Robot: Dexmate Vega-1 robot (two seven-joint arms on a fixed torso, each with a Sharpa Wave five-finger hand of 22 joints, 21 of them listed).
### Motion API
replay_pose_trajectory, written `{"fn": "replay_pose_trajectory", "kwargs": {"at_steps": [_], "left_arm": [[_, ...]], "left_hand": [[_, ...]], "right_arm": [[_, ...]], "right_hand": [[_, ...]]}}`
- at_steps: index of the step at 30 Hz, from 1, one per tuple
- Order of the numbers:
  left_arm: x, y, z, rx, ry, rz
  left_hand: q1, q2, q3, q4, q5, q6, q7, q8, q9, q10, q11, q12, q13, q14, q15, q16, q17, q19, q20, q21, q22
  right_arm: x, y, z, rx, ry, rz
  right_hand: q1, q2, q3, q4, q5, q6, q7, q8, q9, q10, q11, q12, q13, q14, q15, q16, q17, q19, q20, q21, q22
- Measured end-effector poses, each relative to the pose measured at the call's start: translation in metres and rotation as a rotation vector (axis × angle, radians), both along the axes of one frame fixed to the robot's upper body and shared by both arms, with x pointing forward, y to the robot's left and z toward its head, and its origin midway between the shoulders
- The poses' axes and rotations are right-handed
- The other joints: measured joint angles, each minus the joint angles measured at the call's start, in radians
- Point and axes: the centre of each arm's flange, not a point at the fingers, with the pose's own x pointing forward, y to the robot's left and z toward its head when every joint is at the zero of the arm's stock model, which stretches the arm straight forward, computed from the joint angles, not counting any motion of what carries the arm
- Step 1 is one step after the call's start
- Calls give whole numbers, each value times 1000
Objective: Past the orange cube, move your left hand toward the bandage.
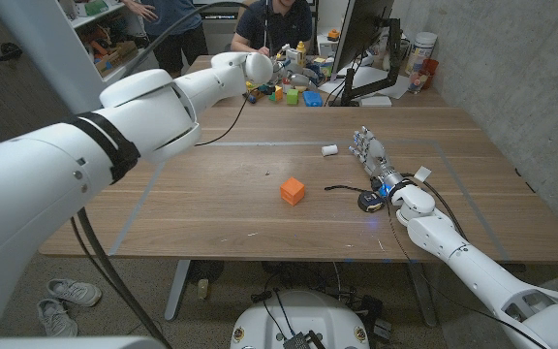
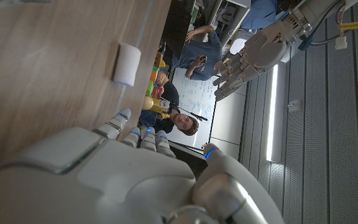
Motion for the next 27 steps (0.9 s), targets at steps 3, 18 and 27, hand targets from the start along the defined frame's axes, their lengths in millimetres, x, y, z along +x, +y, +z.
{"fn": "replay_pose_trajectory", "kwargs": {"at_steps": [3, 18, 27], "left_arm": [[1, -17, -6, 21, -18, 25], [4, -42, -22, -33, -47, 130], [9, -53, -51, -63, 99, 127]], "left_hand": [[7, 1, -4, -4, 0, 0, 0, 0, 0, 0, 0, 0, 0, -3, 3, 0, 0, -3, 3, 0, 0], [24, -8, -7, -15, -15, 30, 0, 9, 5, 29, 10, 11, 0, 3, 1, 6, 3, 3, 7, 0, 0], [29, -3, -11, -19, -15, 33, 0, 15, 5, 25, 7, 11, 0, 3, 1, 6, 5, -15, 3, -7, 0]], "right_arm": [[0, 0, -1, 0, 1, 0], [-1, 0, -2, 2, 4, 1], [-1, 0, -3, 1, 5, 1]], "right_hand": [[0, 0, 0, 0, 0, 0, 0, 0, 0, 0, 0, 0, 0, 0, 0, 0, 0, 0, 0, 0, 0], [0, 0, 0, 0, 0, 0, 0, 0, 0, 0, 0, 0, 0, 0, 0, 0, 0, 0, 0, 0, 0], [0, 0, 0, 0, 0, 0, 0, 0, 0, 0, 0, 0, 0, 0, 0, 0, 0, 0, 0, 0, 0]]}}
